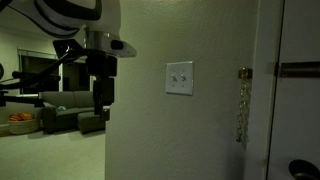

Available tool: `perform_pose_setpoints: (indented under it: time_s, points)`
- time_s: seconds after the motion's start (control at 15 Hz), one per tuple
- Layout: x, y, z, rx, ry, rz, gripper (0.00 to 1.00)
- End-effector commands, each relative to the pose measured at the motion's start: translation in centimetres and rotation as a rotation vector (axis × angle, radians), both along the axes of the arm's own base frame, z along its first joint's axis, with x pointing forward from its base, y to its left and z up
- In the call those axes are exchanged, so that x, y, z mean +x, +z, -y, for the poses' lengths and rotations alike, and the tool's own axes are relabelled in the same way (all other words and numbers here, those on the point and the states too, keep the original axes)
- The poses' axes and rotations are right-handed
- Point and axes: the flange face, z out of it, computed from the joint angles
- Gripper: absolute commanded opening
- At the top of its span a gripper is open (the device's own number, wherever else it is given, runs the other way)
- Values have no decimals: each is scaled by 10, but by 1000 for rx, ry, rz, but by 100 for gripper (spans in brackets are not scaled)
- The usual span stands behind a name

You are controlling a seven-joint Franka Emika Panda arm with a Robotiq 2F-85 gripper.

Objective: Turn off the left light switch

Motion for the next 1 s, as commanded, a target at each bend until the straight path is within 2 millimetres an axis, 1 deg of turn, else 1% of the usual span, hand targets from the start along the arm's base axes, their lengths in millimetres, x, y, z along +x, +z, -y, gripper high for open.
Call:
perform_pose_setpoints:
  time_s: [0.0,0.27,0.4,0.67,0.93]
  points:
    - [1,1,0,0,1,-1,100]
    - [1,2,-1,0,3,1,100]
    - [10,0,-1,-2,3,17,100]
    - [39,6,-2,-9,29,95,100]
    - [69,19,-1,-7,54,179,100]
